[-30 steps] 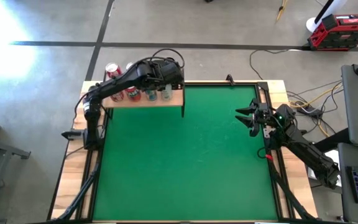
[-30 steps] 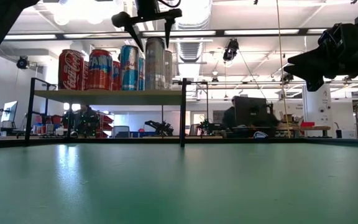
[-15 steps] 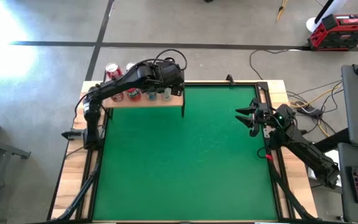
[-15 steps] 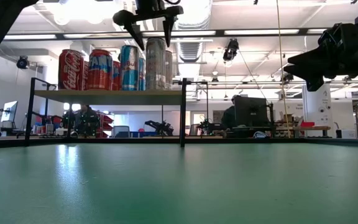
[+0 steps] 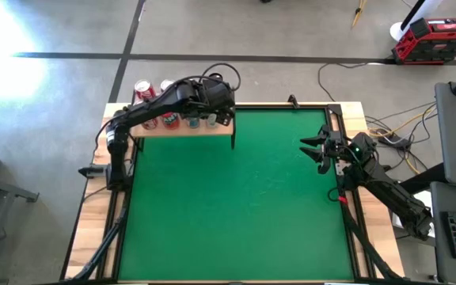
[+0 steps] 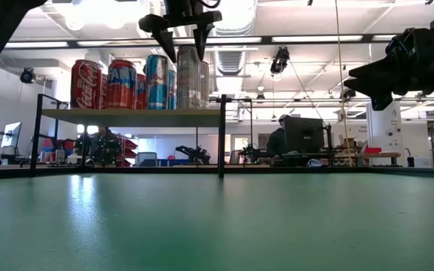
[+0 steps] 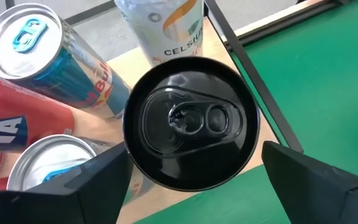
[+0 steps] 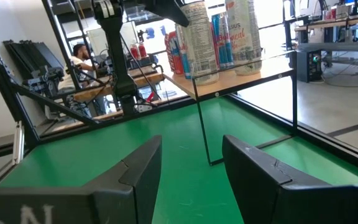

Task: Place canned beverage on shelf
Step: Put the white soda aligned with the other white soda can can on the shelf

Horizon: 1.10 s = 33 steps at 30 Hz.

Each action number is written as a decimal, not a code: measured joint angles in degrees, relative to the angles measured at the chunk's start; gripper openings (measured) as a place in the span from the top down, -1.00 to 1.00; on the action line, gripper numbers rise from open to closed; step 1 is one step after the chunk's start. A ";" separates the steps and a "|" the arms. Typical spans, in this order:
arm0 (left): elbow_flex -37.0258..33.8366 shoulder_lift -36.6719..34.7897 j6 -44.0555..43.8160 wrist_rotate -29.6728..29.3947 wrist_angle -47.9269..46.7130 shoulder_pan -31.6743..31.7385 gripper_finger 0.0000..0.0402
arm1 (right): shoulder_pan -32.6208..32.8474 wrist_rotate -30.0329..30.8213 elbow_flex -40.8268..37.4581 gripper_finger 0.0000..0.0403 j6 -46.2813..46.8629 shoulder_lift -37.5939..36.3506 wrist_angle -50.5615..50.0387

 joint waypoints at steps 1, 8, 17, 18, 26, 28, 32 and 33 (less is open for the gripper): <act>-0.07 0.00 0.30 0.00 -0.04 0.00 -0.65 | -0.02 0.00 0.00 0.20 0.00 0.00 0.00; -1.55 0.00 0.87 -1.07 0.13 0.02 -0.45 | 0.00 0.00 -0.01 0.20 0.00 0.00 0.00; -2.20 0.00 0.85 -1.46 1.25 0.00 -0.20 | -0.01 0.00 -0.02 0.20 0.00 0.00 0.00; -2.20 0.00 0.85 -1.46 1.39 0.00 -0.18 | 0.00 0.00 -0.01 0.20 0.00 0.00 0.00; -2.22 0.00 -0.79 -1.35 1.64 0.00 -0.17 | 0.00 0.00 -0.01 0.20 0.00 0.00 0.00; -2.22 0.00 -2.12 -1.15 1.60 0.02 -0.17 | -0.01 0.00 -0.01 0.20 0.00 0.00 0.00; -2.22 0.00 -4.80 -0.70 1.63 0.02 -0.17 | 0.00 0.00 -0.02 0.20 0.00 0.00 0.00; -2.22 -0.01 -5.70 -0.56 1.64 0.01 -0.17 | 0.00 0.00 -0.02 0.20 -0.02 0.00 0.00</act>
